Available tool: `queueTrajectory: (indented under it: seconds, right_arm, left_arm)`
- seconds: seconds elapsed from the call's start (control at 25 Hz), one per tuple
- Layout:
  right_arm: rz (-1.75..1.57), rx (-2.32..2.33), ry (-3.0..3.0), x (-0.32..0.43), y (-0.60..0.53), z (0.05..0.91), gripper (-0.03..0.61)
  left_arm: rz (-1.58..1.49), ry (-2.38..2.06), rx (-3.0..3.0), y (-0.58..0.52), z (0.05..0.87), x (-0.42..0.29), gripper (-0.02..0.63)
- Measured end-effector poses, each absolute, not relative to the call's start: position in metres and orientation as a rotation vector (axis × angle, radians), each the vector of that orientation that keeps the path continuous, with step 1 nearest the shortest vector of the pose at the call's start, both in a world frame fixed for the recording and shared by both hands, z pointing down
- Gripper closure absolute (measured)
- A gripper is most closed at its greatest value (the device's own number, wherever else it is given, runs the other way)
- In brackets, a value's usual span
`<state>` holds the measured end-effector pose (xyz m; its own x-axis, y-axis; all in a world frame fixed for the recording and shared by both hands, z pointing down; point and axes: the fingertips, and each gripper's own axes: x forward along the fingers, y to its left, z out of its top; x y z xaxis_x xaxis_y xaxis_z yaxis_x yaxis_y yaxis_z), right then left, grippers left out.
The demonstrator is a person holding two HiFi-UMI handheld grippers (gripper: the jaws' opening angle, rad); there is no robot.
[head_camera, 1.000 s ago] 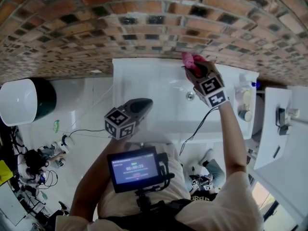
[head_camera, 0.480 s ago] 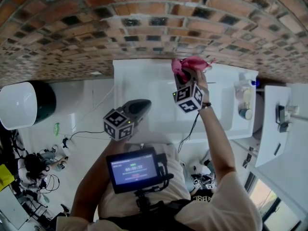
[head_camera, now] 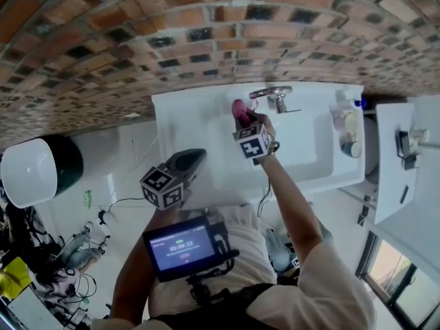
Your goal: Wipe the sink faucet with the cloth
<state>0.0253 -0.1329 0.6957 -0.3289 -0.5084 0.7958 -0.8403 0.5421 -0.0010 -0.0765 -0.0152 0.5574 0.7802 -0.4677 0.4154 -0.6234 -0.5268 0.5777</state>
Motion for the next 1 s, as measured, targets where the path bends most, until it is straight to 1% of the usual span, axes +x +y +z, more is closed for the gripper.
queueTrajectory:
  seconds: [0.24,0.56,0.84,1.0]
  right_arm:
    - [0.885,1.541,-1.842,0.099,-0.167,0.726,0.474]
    - [1.202,1.803,-1.637,0.131,-0.197,0.774,0.472]
    - [1.309,2.009,-1.517,0.149,-0.212,0.787,0.474]
    - [1.300,2.057,-1.491,0.156,-0.209,0.786,0.474]
  left_arm:
    - [0.282,-0.792,2.216,-0.014,0.564,-0.073,0.614]
    - [0.300,-0.759,2.220,-0.014,0.566,-0.058,0.614]
    - [0.296,-0.770,2.206,-0.016,0.570,-0.063,0.614]
    - [0.291,-0.773,2.207,-0.015,0.571,-0.064,0.614]
